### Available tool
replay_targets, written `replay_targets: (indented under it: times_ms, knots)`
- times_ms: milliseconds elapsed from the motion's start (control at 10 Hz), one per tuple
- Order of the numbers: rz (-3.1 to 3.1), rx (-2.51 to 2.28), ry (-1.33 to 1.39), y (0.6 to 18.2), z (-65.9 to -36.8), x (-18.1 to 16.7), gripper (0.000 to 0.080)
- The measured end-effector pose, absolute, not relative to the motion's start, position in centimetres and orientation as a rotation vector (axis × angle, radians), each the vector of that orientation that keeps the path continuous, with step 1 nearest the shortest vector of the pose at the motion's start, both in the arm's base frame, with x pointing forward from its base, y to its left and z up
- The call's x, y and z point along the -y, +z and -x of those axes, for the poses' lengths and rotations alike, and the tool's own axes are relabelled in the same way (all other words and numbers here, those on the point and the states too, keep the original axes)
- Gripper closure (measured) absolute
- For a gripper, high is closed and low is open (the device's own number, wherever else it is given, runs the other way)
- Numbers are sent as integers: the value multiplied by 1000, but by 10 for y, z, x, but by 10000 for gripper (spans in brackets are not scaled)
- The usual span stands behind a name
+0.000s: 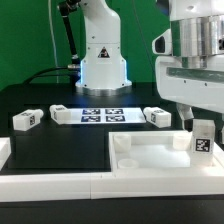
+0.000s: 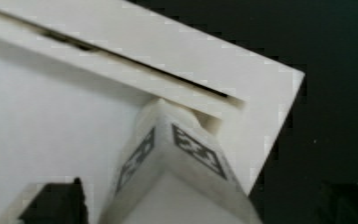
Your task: Assemble square table
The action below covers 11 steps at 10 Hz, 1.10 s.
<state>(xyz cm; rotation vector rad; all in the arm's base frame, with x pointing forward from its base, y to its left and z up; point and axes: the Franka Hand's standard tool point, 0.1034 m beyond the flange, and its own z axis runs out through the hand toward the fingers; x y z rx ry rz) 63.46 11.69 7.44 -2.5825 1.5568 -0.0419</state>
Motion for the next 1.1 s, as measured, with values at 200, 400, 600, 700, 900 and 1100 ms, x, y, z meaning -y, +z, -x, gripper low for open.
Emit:
replay_targets:
  times_ms: [200,400,600,700,900,1100]
  knots:
    - [2799,-1170,-109,74,-637,-116,150]
    - [2950,-772,-173,78,-642,-120,150]
    - [2921,-865,-167,78,-642,-119,276]
    - [2903,-914,-163,77,-642,-119,276]
    - [2829,-1119,-156,77,-642,-114,490]
    - [2741,-1313,-141,77,-642,-110,490]
